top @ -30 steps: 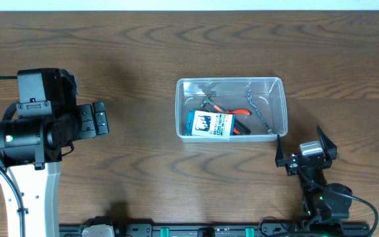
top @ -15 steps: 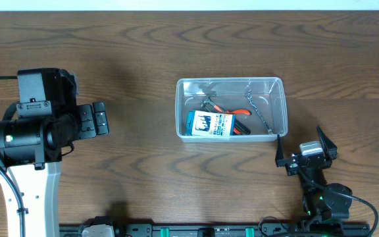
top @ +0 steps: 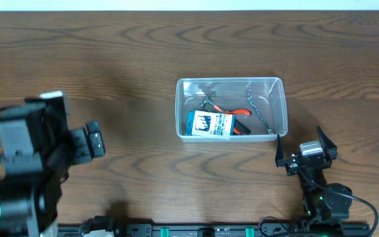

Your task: Pack container

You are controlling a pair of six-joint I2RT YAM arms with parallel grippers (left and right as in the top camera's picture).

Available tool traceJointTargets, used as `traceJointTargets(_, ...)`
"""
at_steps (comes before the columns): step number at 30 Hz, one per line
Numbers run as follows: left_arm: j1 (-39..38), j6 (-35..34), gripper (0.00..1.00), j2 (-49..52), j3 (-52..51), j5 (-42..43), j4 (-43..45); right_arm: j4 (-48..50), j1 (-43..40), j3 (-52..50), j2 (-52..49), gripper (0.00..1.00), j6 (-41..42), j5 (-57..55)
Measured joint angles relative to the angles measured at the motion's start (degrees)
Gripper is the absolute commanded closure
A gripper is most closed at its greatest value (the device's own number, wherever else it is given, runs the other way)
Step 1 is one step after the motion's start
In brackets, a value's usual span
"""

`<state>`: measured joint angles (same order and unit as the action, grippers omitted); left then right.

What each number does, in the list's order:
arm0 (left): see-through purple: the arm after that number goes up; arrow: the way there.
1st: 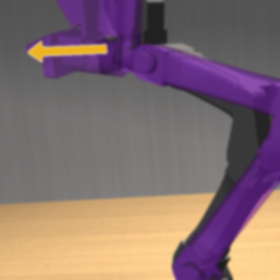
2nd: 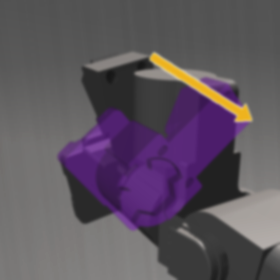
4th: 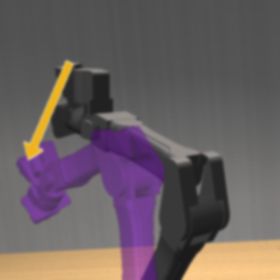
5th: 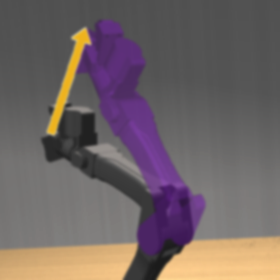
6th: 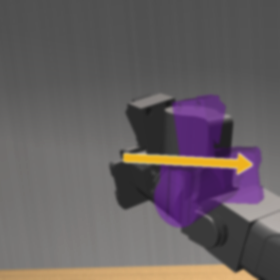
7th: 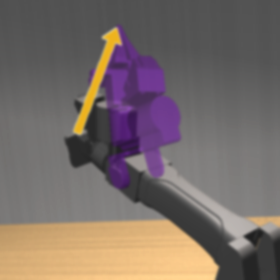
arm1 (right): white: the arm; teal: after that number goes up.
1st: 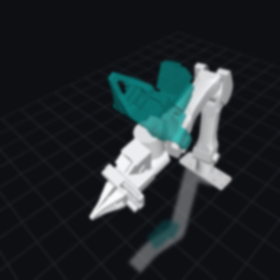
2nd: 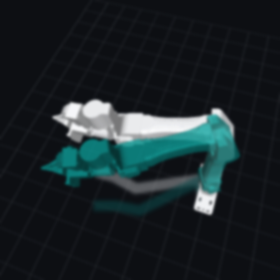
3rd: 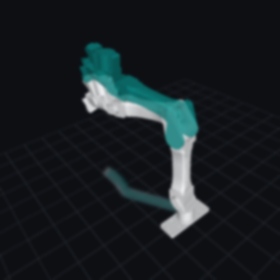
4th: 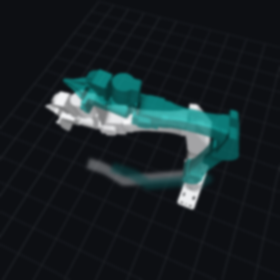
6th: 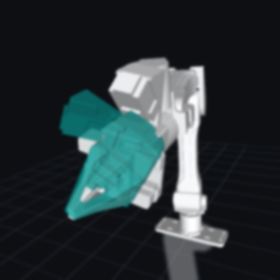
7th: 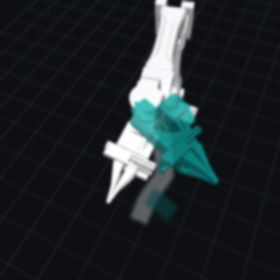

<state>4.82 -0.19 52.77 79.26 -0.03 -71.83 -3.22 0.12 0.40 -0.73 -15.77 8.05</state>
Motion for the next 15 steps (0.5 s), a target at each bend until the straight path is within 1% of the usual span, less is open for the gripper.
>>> traceJointTargets(5, -0.02, 0.00, 0.02, -5.31, -2.80, 0.00, 0.04, 0.00, 0.00, 0.00, 0.00, 0.01, 0.00, 0.00)
traceJointTargets(9, -0.04, -0.46, 0.02, -10.86, -5.86, 0.00, 2.84, 0.02, 0.00, 0.00, 0.00, 0.01, -0.02, 0.00)
traceJointTargets(13, -0.04, -4.48, 0.02, -17.88, -8.46, 0.26, 8.76, 0.00, 0.00, 0.00, 0.00, 0.01, 0.00, 0.00)
traceJointTargets(15, -0.04, -6.43, 0.02, -21.79, -10.36, 1.55, 14.01, -0.02, 0.00, 0.00, 0.00, 0.01, 0.00, 0.00)
